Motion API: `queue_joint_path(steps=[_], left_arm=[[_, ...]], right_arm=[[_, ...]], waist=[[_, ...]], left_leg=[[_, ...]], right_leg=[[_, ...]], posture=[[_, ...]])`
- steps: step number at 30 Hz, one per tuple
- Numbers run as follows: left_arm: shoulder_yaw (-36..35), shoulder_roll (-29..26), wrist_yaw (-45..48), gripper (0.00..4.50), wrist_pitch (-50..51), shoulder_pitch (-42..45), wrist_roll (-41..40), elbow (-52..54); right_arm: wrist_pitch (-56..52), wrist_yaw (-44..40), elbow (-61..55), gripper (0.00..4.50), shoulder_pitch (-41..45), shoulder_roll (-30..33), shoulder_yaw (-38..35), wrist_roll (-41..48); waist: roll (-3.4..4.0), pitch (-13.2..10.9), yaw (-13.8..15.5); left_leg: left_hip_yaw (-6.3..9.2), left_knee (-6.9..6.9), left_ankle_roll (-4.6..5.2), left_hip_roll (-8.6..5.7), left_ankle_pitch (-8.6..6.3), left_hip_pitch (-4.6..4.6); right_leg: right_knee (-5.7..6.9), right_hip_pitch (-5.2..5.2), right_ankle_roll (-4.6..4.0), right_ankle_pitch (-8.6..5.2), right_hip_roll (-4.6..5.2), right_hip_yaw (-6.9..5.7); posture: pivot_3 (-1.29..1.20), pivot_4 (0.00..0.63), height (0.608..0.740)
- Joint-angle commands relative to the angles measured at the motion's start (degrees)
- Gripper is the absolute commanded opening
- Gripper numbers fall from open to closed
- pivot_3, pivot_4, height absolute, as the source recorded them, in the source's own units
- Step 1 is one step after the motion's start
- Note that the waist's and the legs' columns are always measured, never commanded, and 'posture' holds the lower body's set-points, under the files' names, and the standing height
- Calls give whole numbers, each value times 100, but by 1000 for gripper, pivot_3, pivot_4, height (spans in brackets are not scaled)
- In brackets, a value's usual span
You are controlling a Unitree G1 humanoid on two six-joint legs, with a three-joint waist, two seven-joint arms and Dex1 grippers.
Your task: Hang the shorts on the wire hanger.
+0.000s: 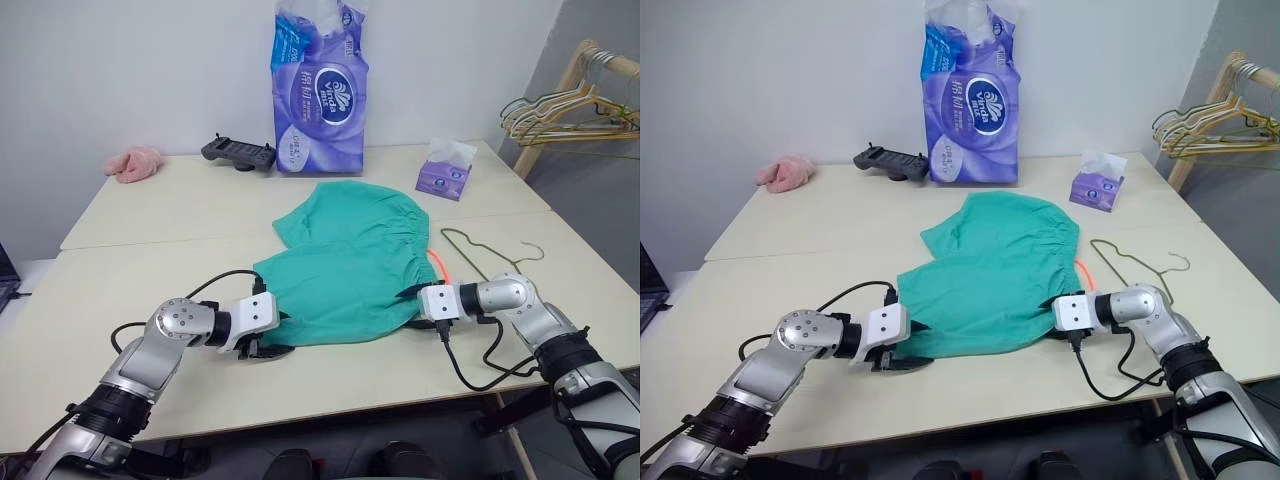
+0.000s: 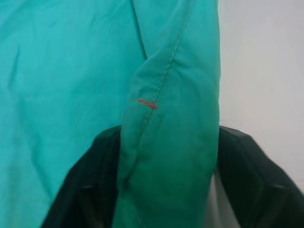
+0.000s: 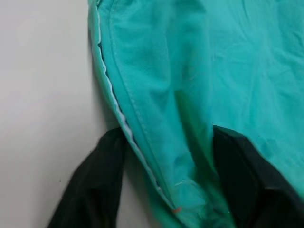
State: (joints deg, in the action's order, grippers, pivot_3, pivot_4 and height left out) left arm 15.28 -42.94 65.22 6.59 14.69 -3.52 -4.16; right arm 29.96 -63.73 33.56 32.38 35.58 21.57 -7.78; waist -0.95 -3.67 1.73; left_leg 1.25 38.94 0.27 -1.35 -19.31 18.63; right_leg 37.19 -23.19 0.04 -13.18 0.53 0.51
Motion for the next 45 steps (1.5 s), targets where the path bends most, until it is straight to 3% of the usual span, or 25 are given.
queue_joint_path(steps=[1,5,7,10,12,15,18,19,21,22,23,24,26,29,31,34,39,42,45], left_arm=[[-51,58,99,1781,158,90,-131,148],[-92,27,184,550,237,-5,-213,274],[-186,-157,334,30,557,-242,-418,694],[-422,-853,917,30,1434,-865,-1119,1802],[-732,-1719,1702,30,1917,-1359,-1836,2486],[-948,-2149,2062,30,2392,-1162,-2422,2478],[-290,-233,-496,30,431,2335,-385,-2010],[-142,144,-1086,30,-215,3126,101,-3193],[43,564,-2906,30,-989,4686,890,-5347],[131,673,-3874,30,-1213,5327,1227,-6080],[104,696,-4862,30,-1301,6010,1455,-6628],[69,697,-5442,30,-1360,6408,1585,-6927],[16,514,-6318,30,-1537,7232,1829,-7202],[131,183,-6818,30,-1867,7990,2276,-7294],[83,59,-6591,30,-1973,7992,2358,-7315],[-33,-118,-5327,30,-2023,7453,2233,-7288],[-295,-516,-3104,30,-1886,5879,1778,-6900],[-352,-1052,-1353,30,-1616,4267,1388,-5743],[-680,-1649,-374,30,-907,2452,767,-3859]], right_arm=[[2,-53,-161,1448,65,26,-110,86],[-160,-54,-465,83,-22,27,-137,138],[-450,-273,-1029,0,-250,196,-185,367],[-1395,-958,-2357,0,-800,686,-285,1089],[-2491,-1530,-3230,0,-1104,1224,-305,1628],[-3748,-1851,-3624,0,-976,1467,-304,2046],[-2741,300,-161,0,1384,-195,-320,1017],[-2389,758,758,0,1952,-543,-335,801],[-1974,2542,2479,0,3225,-1021,-255,174],[-1842,3349,3105,0,3784,-1194,-239,-60],[-1741,4445,3588,0,4411,-1293,-73,-474],[-1660,5117,3867,0,4786,-1344,41,-747],[-1437,6010,4143,0,5463,-1394,67,-1057],[-908,6531,4208,0,5938,-1406,22,-1300],[-651,6252,4215,0,5848,-1460,-59,-1268],[-183,5393,4130,0,5361,-1569,-39,-1231],[387,3734,3799,0,4137,-1551,89,-1189],[509,2864,3309,0,3219,-1462,9,-948],[385,2233,2322,0,2248,-1346,-25,-719]], waist=[[0,0,-9],[0,0,-24],[0,-1,-23],[1,-2,-23],[-1,-9,-20],[12,-16,-6],[24,-69,63],[-26,-115,77],[-81,-109,82],[-96,-101,84],[-107,-87,96],[-130,-76,111],[-164,-44,106],[-170,-35,-31],[-153,-12,-110],[-114,15,-196],[-111,11,-229],[-109,2,-250],[-110,3,-299]], left_leg=[[0,0,0,0,0,0],[1,-1,0,1,0,8],[2,-2,0,1,0,16],[5,-6,3,3,-4,28],[5,-11,15,4,-13,36],[7,-10,14,4,-15,38],[2,10,29,-8,1,-25],[11,15,33,-12,42,-71],[39,-46,11,11,111,-53],[53,-79,-59,8,205,-59],[42,-85,-61,-2,204,-53],[24,-101,-63,-6,203,-6],[0,-75,-126,-18,227,201],[-27,-83,-152,-30,231,412],[-30,-103,-155,-43,230,419],[-33,-119,-157,-54,227,415],[-40,-90,-97,-49,228,301],[-37,-88,-65,-21,221,227],[-32,-84,-65,0,220,192]], right_leg=[[2,-1,-1,1,0,0],[4,-12,-2,0,-1,-1],[4,-20,-3,1,-1,-1],[2,-32,-1,-1,0,-3],[-5,-39,3,-6,2,-5],[-12,-38,3,-8,4,-11],[-15,34,21,-17,-5,-17],[-26,97,-1,24,-33,-37],[-125,95,25,107,-43,-45],[-121,76,-3,170,-43,-45],[-109,49,-16,210,-26,-40],[-103,-15,-27,217,-14,-25],[4,-259,-49,215,7,-1],[51,-512,-63,209,23,15],[37,-533,-68,206,35,9],[-35,-489,-55,196,41,2],[-13,-367,-35,203,23,7],[-15,-286,-37,213,-10,10],[4,-258,-40,213,-22,14]], posture=[[83,29,740],[81,26,740],[82,26,740],[87,26,740],[91,25,740],[100,14,740],[103,0,740],[107,0,740],[113,0,740],[118,0,740],[119,0,740],[119,0,740],[115,0,740],[118,0,740],[116,0,740],[113,0,740],[113,10,740],[121,20,740],[135,29,740]])
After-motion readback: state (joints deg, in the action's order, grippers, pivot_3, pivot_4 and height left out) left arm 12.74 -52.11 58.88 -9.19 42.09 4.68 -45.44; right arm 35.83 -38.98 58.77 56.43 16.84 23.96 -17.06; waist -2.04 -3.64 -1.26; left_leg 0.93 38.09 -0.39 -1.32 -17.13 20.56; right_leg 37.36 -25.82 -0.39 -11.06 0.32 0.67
